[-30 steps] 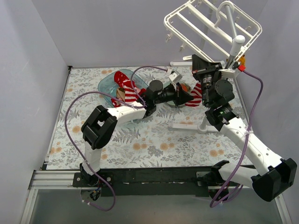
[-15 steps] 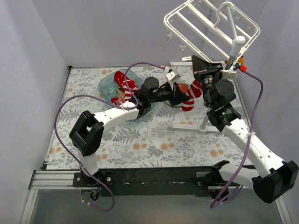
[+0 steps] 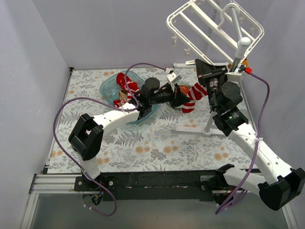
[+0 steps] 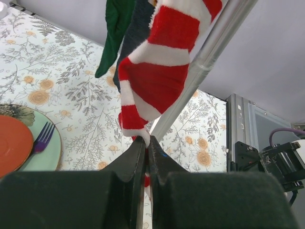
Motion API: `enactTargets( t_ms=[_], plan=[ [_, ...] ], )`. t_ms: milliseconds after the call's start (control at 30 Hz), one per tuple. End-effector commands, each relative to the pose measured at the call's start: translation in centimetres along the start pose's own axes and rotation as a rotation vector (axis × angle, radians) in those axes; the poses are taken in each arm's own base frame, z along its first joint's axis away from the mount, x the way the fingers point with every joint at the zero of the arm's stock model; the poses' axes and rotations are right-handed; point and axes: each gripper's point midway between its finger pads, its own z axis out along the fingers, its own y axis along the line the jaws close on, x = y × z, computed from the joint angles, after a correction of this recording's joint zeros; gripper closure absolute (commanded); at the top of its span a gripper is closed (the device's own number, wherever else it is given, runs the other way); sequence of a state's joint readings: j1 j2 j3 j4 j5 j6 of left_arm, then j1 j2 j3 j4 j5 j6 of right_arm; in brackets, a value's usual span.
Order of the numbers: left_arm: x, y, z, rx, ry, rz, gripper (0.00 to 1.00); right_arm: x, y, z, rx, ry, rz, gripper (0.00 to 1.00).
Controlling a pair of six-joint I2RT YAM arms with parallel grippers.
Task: Remove the socks clipped to the hanger
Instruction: Remove the sock from the hanger.
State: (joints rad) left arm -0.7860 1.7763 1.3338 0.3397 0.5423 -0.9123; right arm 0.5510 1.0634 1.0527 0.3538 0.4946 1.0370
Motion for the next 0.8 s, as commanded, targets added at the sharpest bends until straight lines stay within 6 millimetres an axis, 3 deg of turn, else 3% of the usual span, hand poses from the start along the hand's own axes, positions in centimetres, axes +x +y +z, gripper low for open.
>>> enactTargets(
  t_ms=[0,133,367,467,767],
  plan=[
    [-4.4,-1.1,-1.8,0.021,-0.078,0.049,1.00,1.0,0.0,-1.0,-0.001,0.076,-0.033,0.82],
    [-4.6,-1.2,-1.7,0.046,-0.066,0.053,1.00,1.4,-1.0,-1.5,0.016,0.091,-0.064,0.68],
    [-3.7,-0.4,-1.7,0.036,-0.032,0.046,1.00,1.4,0.3,-1.7,-0.046,0.115,-0.145,0.40],
    [-4.1,0.3,-1.9,0.024,-0.040,0.039,1.00,1.5,0.8,-1.8,-0.062,0.137,-0.196,0.31],
    [-6.8,2.8,-3.2,0.005,-0.065,-0.021,1.00,2.7,-1.2,-2.7,-0.033,0.221,-0.364,0.16]
  ],
)
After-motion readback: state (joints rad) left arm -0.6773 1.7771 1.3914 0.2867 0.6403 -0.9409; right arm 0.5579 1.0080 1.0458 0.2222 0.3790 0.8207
